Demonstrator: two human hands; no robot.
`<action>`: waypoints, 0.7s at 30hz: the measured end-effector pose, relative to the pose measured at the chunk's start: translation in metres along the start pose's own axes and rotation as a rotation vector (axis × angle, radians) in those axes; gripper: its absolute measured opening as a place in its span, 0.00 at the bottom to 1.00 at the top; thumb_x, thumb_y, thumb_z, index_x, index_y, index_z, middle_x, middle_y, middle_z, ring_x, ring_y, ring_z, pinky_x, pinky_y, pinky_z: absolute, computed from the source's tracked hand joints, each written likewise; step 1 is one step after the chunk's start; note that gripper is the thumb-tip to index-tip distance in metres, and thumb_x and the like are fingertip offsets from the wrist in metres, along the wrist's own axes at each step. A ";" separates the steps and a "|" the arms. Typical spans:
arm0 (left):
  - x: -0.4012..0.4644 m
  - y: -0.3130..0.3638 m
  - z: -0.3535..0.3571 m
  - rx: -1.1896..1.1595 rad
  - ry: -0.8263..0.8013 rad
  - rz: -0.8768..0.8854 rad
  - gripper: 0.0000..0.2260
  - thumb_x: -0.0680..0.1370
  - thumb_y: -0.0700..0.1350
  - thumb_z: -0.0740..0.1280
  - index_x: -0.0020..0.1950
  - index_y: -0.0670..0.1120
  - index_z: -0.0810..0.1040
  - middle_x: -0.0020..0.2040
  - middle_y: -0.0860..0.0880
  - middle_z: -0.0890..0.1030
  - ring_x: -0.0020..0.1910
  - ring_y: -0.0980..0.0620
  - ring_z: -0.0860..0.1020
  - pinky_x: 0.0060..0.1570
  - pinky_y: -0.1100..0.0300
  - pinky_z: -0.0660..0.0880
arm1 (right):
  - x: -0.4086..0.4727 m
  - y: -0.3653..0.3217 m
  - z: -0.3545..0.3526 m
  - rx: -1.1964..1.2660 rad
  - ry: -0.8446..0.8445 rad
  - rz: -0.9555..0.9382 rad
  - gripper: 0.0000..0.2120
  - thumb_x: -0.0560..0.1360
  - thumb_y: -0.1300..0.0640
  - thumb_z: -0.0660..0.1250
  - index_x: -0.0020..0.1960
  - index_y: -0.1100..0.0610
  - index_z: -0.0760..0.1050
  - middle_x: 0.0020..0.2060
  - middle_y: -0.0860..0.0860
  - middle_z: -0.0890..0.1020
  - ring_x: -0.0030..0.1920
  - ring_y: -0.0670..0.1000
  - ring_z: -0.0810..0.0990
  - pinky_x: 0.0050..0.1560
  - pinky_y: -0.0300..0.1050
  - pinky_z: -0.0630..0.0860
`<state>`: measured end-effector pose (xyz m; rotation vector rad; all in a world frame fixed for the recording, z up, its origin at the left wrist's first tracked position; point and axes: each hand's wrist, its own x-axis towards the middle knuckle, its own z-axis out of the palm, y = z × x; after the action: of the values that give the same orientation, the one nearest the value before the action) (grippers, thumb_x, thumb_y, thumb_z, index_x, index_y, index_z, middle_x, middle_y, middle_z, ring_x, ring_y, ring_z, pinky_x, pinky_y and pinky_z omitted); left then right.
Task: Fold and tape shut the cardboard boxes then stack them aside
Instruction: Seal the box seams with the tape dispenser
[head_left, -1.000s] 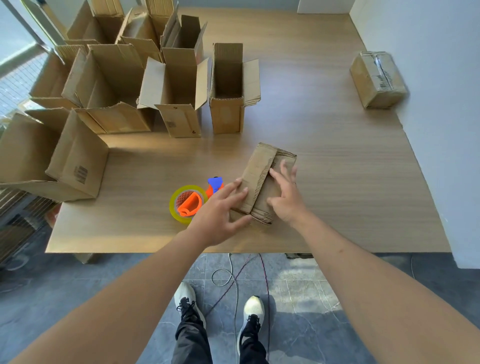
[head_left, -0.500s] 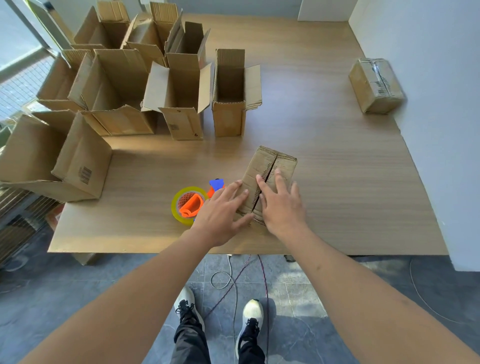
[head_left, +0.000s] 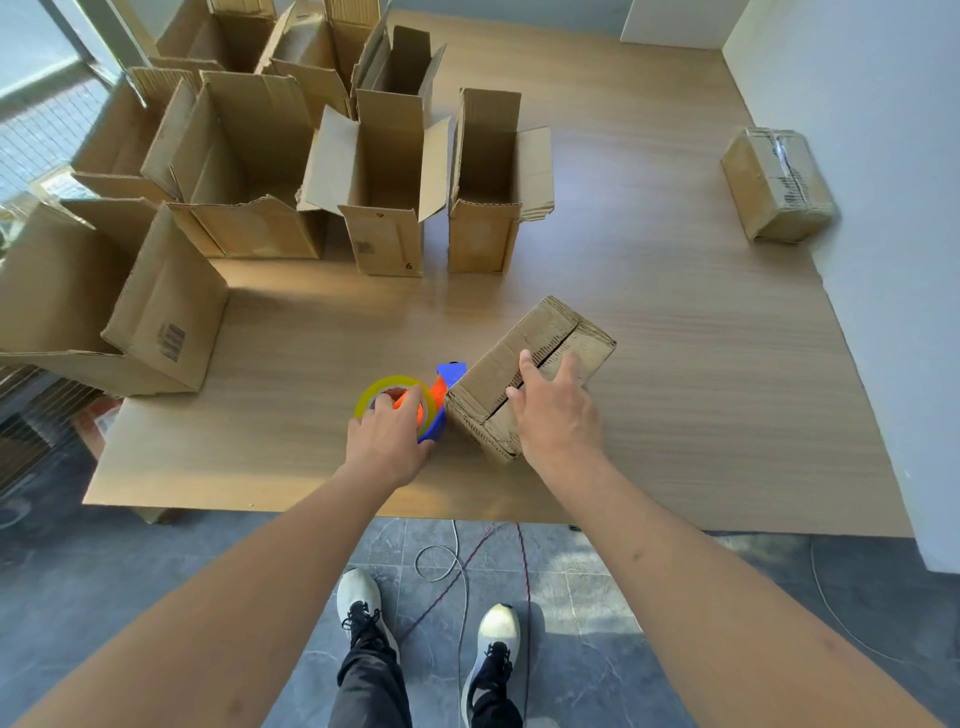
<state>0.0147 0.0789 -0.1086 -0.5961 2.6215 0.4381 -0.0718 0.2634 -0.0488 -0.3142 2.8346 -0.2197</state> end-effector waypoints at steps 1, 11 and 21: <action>0.002 -0.002 0.001 0.022 -0.003 0.011 0.37 0.77 0.58 0.71 0.80 0.53 0.56 0.72 0.40 0.70 0.69 0.38 0.72 0.65 0.45 0.68 | 0.000 -0.004 -0.001 -0.008 -0.003 0.006 0.25 0.85 0.44 0.56 0.81 0.45 0.58 0.68 0.56 0.61 0.52 0.61 0.79 0.50 0.54 0.76; 0.016 -0.029 -0.008 -0.231 0.068 0.007 0.46 0.76 0.54 0.72 0.84 0.51 0.46 0.75 0.43 0.71 0.73 0.40 0.70 0.70 0.43 0.65 | -0.007 -0.021 -0.005 -0.014 -0.044 0.041 0.29 0.84 0.54 0.57 0.82 0.46 0.54 0.74 0.59 0.56 0.43 0.59 0.76 0.48 0.50 0.72; -0.005 -0.083 -0.082 -0.812 0.302 0.063 0.41 0.69 0.49 0.72 0.80 0.63 0.61 0.54 0.50 0.78 0.49 0.50 0.76 0.49 0.60 0.74 | -0.027 -0.092 -0.011 0.145 -0.217 0.042 0.41 0.78 0.51 0.68 0.84 0.54 0.48 0.73 0.60 0.52 0.58 0.63 0.79 0.61 0.50 0.74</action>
<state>0.0310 -0.0227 -0.0528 -0.8702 2.6705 1.5724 -0.0315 0.1824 -0.0152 -0.2314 2.5923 -0.3576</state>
